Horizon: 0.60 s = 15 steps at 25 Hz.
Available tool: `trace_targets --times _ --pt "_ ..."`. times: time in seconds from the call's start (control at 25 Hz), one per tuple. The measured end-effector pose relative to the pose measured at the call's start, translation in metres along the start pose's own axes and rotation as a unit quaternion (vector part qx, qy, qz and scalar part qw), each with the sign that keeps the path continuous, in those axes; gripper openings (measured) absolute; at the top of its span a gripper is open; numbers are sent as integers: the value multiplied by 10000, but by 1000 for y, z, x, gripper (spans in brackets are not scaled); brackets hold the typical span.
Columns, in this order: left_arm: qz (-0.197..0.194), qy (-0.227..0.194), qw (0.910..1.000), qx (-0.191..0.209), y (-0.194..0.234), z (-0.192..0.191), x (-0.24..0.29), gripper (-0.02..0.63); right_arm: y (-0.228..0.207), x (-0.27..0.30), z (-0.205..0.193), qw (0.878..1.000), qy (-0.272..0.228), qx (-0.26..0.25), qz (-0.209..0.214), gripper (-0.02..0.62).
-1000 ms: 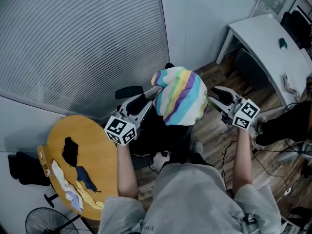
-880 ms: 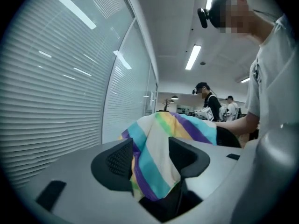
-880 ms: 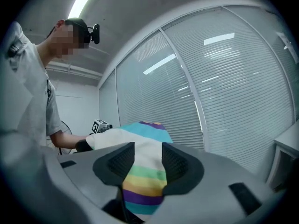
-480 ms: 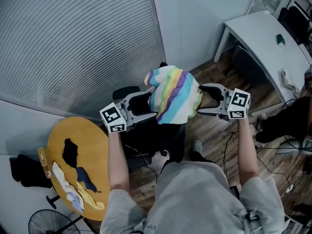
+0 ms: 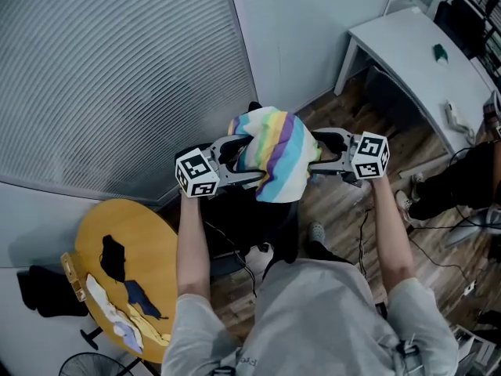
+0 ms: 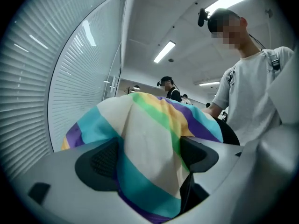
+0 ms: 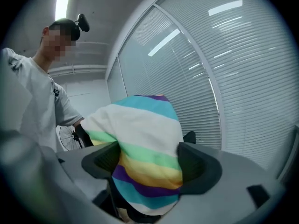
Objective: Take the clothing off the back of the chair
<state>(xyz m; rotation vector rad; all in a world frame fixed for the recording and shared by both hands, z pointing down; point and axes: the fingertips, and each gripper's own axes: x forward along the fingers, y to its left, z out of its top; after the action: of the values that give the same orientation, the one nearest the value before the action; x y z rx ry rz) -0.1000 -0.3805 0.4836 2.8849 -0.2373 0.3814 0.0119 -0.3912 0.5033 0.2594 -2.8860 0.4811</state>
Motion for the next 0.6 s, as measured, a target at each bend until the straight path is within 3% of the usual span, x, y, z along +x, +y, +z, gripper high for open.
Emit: trace_targets --times 0.2,0.6 --pt "-322 -215 9992 -34 0 1 0 408 6 1 1 9995 -234 185 89 383" --pt "55 -352 9993 80 -8 4 10 389 16 -8 4 9978 -554 304 181 271"
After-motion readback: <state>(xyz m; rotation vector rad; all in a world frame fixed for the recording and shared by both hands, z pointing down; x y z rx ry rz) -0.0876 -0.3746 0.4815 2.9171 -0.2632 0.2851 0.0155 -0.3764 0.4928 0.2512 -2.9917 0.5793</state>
